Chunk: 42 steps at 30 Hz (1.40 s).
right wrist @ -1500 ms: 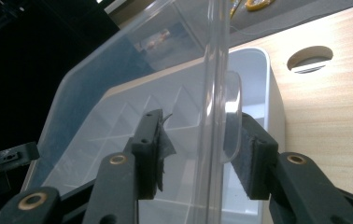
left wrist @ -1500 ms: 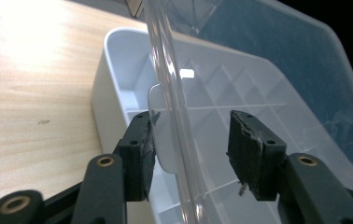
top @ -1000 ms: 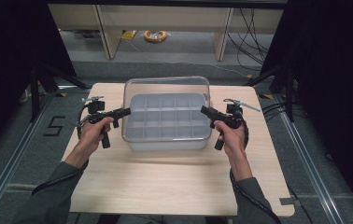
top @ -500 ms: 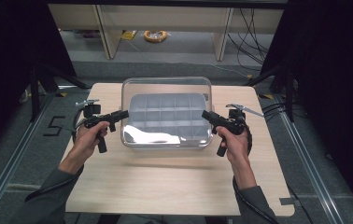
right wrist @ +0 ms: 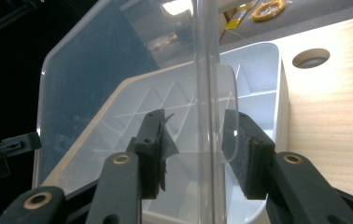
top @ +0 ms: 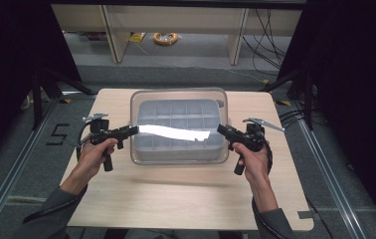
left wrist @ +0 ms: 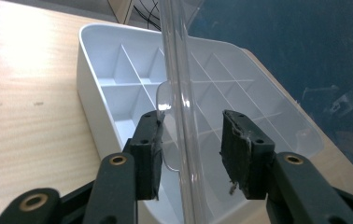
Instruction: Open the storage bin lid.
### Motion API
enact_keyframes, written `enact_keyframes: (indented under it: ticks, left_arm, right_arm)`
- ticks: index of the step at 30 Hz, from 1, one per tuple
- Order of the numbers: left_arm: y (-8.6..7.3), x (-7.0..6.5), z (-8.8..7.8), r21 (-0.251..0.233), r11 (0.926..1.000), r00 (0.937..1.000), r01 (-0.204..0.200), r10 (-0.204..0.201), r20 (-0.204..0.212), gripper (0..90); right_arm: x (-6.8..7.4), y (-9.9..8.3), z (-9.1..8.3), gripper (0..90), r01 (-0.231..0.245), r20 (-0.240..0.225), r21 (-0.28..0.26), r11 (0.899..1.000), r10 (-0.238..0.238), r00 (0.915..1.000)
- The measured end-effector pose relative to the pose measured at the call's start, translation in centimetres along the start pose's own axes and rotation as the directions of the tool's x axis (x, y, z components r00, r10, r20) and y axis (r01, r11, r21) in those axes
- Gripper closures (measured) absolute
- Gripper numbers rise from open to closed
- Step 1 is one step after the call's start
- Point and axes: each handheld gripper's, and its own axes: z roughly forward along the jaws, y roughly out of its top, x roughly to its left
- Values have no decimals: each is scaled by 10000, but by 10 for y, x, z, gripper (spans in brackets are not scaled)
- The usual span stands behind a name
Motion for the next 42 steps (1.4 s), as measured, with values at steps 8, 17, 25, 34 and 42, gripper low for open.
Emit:
enact_keyframes:
  ticks: [8,17,25,34,42]
  left_arm:
    - [-12,-6,-17,-104,9996,9997,-255,254,-18,605]
    - [-30,-8,-31,-23,9992,9992,-392,391,-60,629]
    - [-39,-14,-41,39,9980,9980,-626,626,-55,634]
    - [-54,-19,-46,247,9976,9979,-648,646,109,634]
    - [-68,-23,-53,389,9966,9968,-725,711,351,635]
  right_arm:
    - [3,-15,-9,594,-202,-125,265,9994,206,9997]
    - [7,-33,-18,591,261,-55,525,9983,-259,9997]
    - [15,-41,-30,585,420,-27,567,9975,-419,9991]
    - [17,-53,-44,587,502,-1,613,9969,-502,9987]
    - [18,-66,-58,585,419,-61,689,9967,-416,9991]
